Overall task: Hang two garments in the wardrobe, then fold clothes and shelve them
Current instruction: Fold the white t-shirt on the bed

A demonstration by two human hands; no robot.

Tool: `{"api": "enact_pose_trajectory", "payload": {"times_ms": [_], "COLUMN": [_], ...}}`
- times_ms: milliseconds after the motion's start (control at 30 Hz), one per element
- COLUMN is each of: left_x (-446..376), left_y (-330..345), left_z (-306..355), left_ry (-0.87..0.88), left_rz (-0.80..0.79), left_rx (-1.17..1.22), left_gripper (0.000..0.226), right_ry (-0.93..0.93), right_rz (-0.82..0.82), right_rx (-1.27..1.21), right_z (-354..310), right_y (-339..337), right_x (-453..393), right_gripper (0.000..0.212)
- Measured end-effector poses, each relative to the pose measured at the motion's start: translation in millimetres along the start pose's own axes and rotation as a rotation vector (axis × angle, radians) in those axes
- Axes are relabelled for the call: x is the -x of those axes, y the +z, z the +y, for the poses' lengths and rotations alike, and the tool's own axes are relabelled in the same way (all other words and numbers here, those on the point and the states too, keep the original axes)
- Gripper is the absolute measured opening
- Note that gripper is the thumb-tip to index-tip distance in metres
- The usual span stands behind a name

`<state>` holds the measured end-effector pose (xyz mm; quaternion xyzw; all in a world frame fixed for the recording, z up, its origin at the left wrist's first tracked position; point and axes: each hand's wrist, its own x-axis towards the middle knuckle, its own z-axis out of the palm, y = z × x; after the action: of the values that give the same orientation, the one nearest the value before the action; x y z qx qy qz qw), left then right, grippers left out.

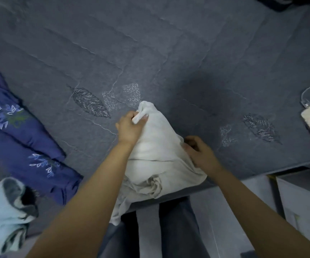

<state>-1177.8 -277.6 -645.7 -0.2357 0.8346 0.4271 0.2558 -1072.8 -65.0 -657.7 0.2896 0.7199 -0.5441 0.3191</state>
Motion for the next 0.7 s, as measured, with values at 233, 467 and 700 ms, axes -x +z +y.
{"api": "enact_pose_trajectory", "payload": {"times_ms": [233, 467, 700], "left_x": [8.6, 40.1, 29.9], "left_y": [-79.3, -82.9, -59.8], "left_z": [-51.0, -93.6, -74.8], "left_ry": [0.086, -0.251, -0.339], "left_rz": [-0.118, -0.054, -0.099], "left_rx": [0.119, 0.348, 0.222], "left_gripper": [0.014, 0.027, 0.042], "right_ry": [-0.275, -0.621, -0.316], "right_rz": [-0.083, -0.273, 0.112], "right_rx": [0.332, 0.454, 0.232], "right_z": [-17.3, -14.3, -31.7], "right_y": [28.9, 56.0, 59.9], "right_x": [7.2, 54.4, 19.7], "right_gripper": [0.021, 0.026, 0.027]}}
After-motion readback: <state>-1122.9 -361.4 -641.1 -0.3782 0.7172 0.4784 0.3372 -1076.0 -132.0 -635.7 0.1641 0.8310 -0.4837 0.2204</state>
